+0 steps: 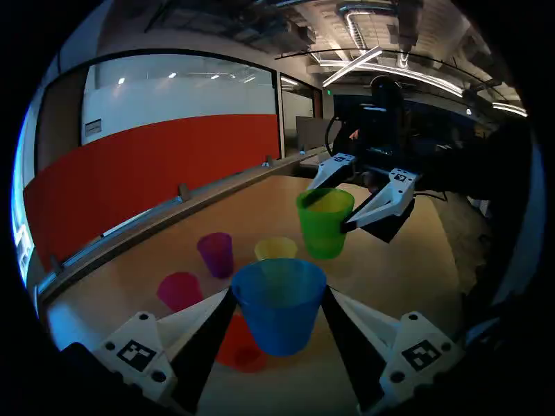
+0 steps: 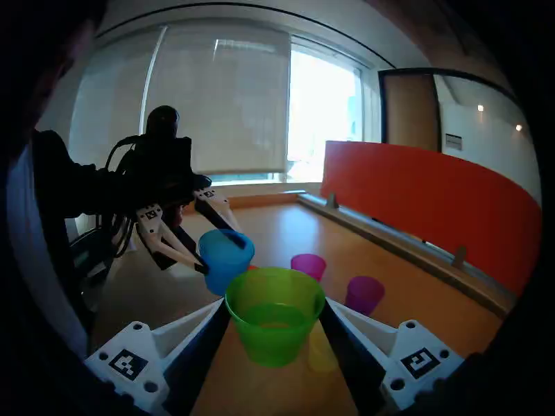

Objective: Pour water

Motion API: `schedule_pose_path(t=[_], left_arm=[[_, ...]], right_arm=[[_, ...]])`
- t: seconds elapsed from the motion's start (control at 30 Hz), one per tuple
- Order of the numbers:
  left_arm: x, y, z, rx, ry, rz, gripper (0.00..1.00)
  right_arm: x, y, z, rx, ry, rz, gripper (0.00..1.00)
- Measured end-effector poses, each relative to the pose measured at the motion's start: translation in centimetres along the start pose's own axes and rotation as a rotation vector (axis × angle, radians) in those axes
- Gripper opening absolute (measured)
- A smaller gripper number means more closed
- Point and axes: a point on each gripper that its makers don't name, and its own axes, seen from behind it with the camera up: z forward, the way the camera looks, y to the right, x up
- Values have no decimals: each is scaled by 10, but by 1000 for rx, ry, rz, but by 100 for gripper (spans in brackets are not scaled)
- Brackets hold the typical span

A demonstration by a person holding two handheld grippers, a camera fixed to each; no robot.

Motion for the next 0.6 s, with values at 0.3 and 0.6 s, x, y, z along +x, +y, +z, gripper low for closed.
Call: schedule_pose_path(t=[0.3,0.6], left_arm=[[-14,14,5,-43,-35,31,87],[-31,23,8,-64,-51,30,87]], right_arm=[[-12,-3,3,12,-28,-6,91],[-25,-4,4,16,-46,-2,91]])
